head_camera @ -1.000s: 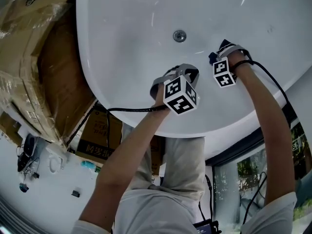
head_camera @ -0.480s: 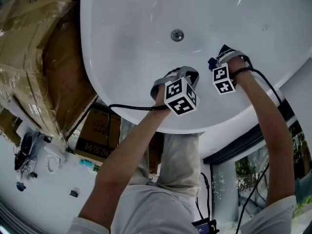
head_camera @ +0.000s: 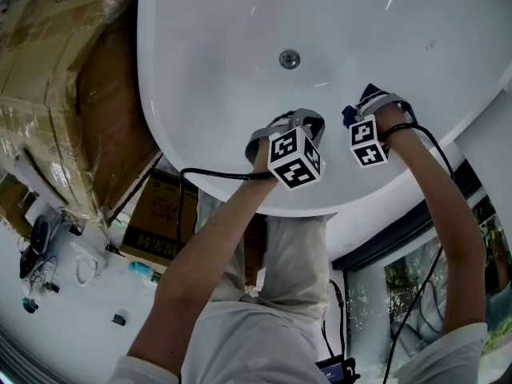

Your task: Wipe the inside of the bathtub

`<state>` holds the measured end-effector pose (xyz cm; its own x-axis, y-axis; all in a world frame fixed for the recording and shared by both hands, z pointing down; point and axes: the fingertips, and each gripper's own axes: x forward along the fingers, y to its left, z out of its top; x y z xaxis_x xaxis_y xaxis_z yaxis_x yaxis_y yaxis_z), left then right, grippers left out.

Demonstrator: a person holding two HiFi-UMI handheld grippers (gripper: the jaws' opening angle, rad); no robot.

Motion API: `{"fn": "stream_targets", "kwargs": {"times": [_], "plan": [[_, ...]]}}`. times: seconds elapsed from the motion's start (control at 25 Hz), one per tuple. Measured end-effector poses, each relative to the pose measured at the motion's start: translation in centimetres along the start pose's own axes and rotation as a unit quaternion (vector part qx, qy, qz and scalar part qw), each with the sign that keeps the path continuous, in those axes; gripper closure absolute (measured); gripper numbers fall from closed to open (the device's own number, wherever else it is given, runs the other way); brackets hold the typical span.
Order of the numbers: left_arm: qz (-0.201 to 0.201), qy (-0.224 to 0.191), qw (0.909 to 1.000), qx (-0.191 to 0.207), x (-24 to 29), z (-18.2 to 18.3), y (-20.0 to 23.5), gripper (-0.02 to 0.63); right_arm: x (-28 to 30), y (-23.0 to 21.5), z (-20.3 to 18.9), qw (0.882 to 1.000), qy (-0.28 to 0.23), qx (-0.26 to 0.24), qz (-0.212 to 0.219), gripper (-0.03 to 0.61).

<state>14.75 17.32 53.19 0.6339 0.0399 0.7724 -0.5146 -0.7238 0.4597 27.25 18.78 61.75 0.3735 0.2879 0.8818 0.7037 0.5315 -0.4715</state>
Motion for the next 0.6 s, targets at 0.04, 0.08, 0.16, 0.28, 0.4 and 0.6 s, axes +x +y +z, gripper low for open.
{"fn": "stream_targets", "kwargs": {"times": [0.04, 0.08, 0.16, 0.28, 0.4, 0.6], "plan": [[0.0, -0.001, 1.0, 0.0, 0.0, 0.0, 0.0, 0.618, -0.3, 0.3, 0.0, 1.0, 0.0, -0.002, 0.004, 0.532], [0.001, -0.002, 1.0, 0.0, 0.0, 0.1, 0.0, 0.618, -0.5, 0.5, 0.0, 1.0, 0.001, -0.003, 0.009, 0.531], [0.002, -0.003, 1.0, -0.001, -0.1, -0.1, 0.0, 0.618, -1.1, 0.9, 0.2, 1.0, 0.003, -0.007, 0.017, 0.532], [0.0, -0.003, 1.0, -0.002, -0.1, -0.3, -0.2, 0.618, -1.7, 1.5, 0.7, 1.0, 0.003, -0.009, 0.025, 0.532], [0.001, -0.005, 1.0, 0.0, -0.2, 0.0, -0.3, 0.618, -2.3, 2.1, 0.8, 0.999, 0.002, -0.006, 0.032, 0.531], [0.002, -0.01, 1.0, 0.0, -0.5, 0.2, -0.5, 0.618, -3.4, 3.2, 1.1, 0.999, 0.004, -0.011, 0.036, 0.531]]}}
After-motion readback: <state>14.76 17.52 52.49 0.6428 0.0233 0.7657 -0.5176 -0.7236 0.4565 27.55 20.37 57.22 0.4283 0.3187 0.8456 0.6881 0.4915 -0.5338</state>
